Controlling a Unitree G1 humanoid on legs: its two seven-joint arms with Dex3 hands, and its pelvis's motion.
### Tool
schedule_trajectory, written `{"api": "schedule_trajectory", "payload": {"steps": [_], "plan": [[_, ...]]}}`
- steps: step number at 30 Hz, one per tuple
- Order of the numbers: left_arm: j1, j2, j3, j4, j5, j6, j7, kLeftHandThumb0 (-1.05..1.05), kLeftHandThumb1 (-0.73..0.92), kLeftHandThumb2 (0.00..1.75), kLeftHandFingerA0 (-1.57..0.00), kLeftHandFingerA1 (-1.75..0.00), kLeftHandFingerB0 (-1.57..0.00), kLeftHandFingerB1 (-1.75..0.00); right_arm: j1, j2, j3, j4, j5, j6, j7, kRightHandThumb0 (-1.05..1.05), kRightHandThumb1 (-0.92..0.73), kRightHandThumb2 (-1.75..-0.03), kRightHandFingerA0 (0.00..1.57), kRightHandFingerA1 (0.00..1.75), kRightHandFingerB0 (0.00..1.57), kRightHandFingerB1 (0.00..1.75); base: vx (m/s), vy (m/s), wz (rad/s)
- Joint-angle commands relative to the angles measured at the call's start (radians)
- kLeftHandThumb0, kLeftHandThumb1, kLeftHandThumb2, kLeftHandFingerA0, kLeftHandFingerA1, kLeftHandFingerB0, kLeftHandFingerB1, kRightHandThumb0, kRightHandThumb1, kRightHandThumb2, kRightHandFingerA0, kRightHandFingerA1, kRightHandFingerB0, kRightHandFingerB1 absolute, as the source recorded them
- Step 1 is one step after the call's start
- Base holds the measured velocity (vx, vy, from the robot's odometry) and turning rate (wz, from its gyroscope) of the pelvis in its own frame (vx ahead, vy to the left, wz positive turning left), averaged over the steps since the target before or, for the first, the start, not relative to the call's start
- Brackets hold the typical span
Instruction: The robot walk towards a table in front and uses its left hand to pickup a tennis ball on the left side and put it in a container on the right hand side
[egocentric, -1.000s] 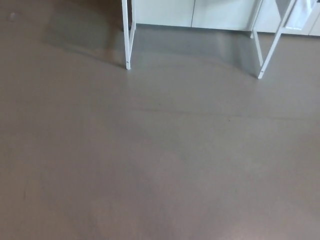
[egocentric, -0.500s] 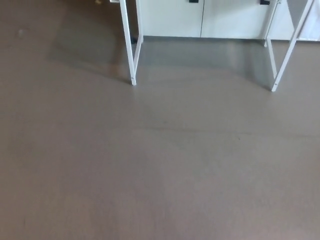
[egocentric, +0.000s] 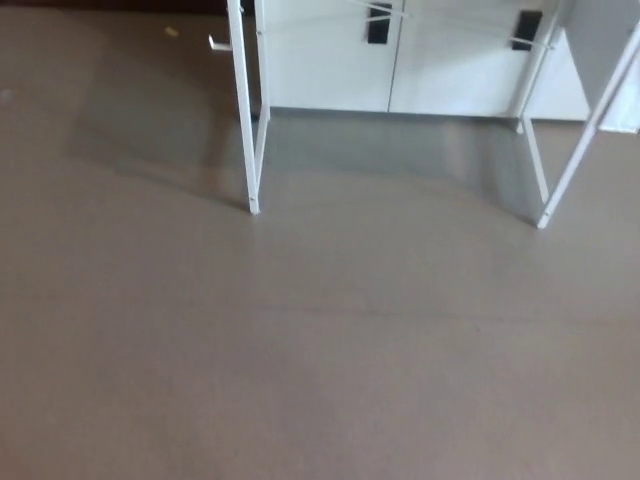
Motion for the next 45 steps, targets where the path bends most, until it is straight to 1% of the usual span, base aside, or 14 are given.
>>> {"api": "schedule_trajectory", "payload": {"steps": [1,2,9,10,11,12,13,15,18,21,22,39,40,45], "plan": [[0.008,0.011,-0.009,0.001,0.014,-0.025,0.021,-0.35,0.61,0.58,-0.44,-0.39,-0.29,-0.33,0.003,-0.022,0.006,-0.01,-0.007,0.016,0.002,-0.49,-0.66,-0.6,0.33,0.39,0.21,0.32,0.3,-0.073,0.04],[0.005,0.01,-0.009,-0.001,0.013,-0.013,0.022,-0.35,0.61,0.58,-0.45,-0.39,-0.29,-0.33,0.002,-0.023,0.008,-0.01,-0.011,0.019,-0.001,-0.54,-0.56,-0.77,0.27,0.46,0.16,0.41,0.31,-0.097,0.16],[0.01,0.008,-0.006,0.011,0.007,-0.02,0.025,-0.34,0.61,0.58,-0.46,-0.39,-0.3,-0.33,-0.011,-0.018,0.009,0.016,-0.002,0.01,0.008,-0.46,-0.67,-0.6,0.32,0.4,0.2,0.32,0.35,-0.163,0.09],[0.011,0.008,-0.005,0.01,0.004,-0.018,0.02,-0.33,0.62,0.58,-0.45,-0.39,-0.3,-0.33,-0.017,-0.019,0.014,0.024,-0.009,0.02,0.004,-0.54,-0.56,-0.77,0.26,0.45,0.16,0.4,0.24,-0.074,-0.02],[0.013,0.007,-0.003,0.007,0.0,-0.016,0.017,-0.26,0.44,0.91,-0.37,-0.59,-0.17,-0.49,-0.021,-0.02,0.017,0.029,-0.012,0.023,-0.001,-0.48,-0.66,-0.6,0.33,0.38,0.21,0.32,0.26,-0.034,-0.01],[0.016,0.006,-0.001,0.003,-0.004,-0.016,0.015,-0.26,0.44,0.91,-0.37,-0.59,-0.17,-0.49,-0.021,-0.02,0.018,0.03,-0.013,0.021,-0.004,-0.48,-0.66,-0.6,0.33,0.38,0.21,0.32,0.26,-0.006,-0.12],[0.016,0.005,0.0,0.006,-0.006,-0.018,0.014,-0.35,0.61,0.58,-0.47,-0.41,-0.31,-0.34,-0.018,-0.021,0.02,0.026,-0.013,0.022,-0.004,-0.48,-0.67,-0.6,0.33,0.38,0.21,0.32,0.27,0.032,-0.13],[0.017,0.004,0.002,0.01,-0.008,-0.02,0.011,-0.35,0.61,0.58,-0.47,-0.42,-0.31,-0.34,-0.017,-0.024,0.026,0.028,-0.017,0.018,-0.006,-0.55,-0.56,-0.78,0.27,0.46,0.16,0.41,0.24,0.093,-0.17],[0.017,0.002,0.004,0.019,-0.012,-0.02,0.005,-0.35,0.62,0.59,-0.47,-0.42,-0.31,-0.34,-0.02,-0.026,0.031,0.037,-0.019,0.016,-0.003,-0.55,-0.56,-0.78,0.26,0.46,0.16,0.4,0.34,0.152,-0.23],[0.021,0.004,0.001,0.019,-0.008,-0.02,0.002,-0.36,0.63,0.59,-0.46,-0.41,-0.3,-0.33,-0.022,-0.028,0.035,0.041,-0.023,0.02,-0.003,-0.56,-0.56,-0.78,0.28,0.46,0.17,0.41,0.4,0.312,-0.19],[0.017,0.004,0.0,0.027,-0.004,-0.021,0.01,-0.37,0.62,0.59,-0.48,-0.43,-0.31,-0.34,-0.028,-0.029,0.04,0.052,-0.029,0.018,-0.007,-0.49,-0.68,-0.6,0.34,0.38,0.21,0.32,0.31,0.179,0.08],[0.013,-0.004,0.013,0.036,-0.013,-0.015,0.007,-0.35,0.62,0.59,-0.5,-0.43,-0.33,-0.34,-0.038,-0.03,0.054,0.067,-0.04,0.01,-0.009,-0.56,-0.58,-0.77,0.27,0.45,0.18,0.4,0.23,-0.082,0.1],[0.014,-0.003,0.011,0.035,-0.01,-0.019,0.007,-0.34,0.62,0.59,-0.49,-0.43,-0.33,-0.34,-0.042,-0.03,0.054,0.073,-0.038,0.01,-0.008,-0.5,-0.68,-0.6,0.34,0.38,0.21,0.31,0.19,-0.093,0.0],[0.012,0.0,0.015,0.034,-0.016,-0.019,-0.003,-0.34,0.63,0.59,-0.49,-0.44,-0.33,-0.34,-0.051,-0.03,0.064,0.068,-0.045,0.019,-0.007,-0.5,-0.68,-0.6,0.34,0.39,0.21,0.31,0.22,0.01,-0.11]]}}
